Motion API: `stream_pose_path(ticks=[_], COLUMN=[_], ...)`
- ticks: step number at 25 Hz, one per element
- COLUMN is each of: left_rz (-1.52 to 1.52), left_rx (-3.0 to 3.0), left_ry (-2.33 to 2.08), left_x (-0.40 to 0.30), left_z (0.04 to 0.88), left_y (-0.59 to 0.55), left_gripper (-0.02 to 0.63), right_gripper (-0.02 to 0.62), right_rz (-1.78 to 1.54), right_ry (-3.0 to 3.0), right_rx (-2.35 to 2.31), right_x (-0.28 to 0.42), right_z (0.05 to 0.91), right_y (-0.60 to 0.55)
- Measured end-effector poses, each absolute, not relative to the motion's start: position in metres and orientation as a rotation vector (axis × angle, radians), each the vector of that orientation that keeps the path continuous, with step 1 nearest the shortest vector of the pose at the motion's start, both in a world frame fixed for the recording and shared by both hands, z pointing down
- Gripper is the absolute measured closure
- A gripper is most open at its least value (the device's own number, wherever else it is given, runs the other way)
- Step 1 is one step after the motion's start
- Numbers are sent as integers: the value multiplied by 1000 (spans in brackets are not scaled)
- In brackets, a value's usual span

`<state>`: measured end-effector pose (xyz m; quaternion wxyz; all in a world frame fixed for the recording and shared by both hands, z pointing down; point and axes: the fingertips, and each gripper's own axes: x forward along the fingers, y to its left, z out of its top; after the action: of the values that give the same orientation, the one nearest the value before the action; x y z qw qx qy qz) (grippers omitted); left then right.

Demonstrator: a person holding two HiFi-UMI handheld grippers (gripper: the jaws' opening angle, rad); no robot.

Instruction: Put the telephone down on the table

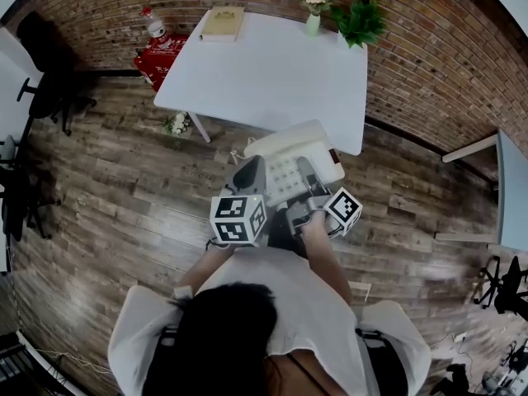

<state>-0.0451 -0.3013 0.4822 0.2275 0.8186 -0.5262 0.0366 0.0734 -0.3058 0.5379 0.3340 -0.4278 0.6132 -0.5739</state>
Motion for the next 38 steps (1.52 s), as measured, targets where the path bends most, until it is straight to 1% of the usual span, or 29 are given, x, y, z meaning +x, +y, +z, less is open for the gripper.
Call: stream_pose_path(ticks=[18,28,38], left_rz=[104,103,97], left_rx=[2178,2138,2099], left_ry=[-1521,-1567,-1614], left_x=[-5,25,43], left_z=[485,491,499], left_y=[-407,-449,-488], left_gripper=[581,581,581], right_gripper=[368,368,368], right_rz=[-1586,-1644,-1689], right_ry=[1660,1690,1753], right_rx=[-1062,-1007,-952], right_x=[111,136,145], right_z=[545,553,559], right_y=[-419,-464,-508])
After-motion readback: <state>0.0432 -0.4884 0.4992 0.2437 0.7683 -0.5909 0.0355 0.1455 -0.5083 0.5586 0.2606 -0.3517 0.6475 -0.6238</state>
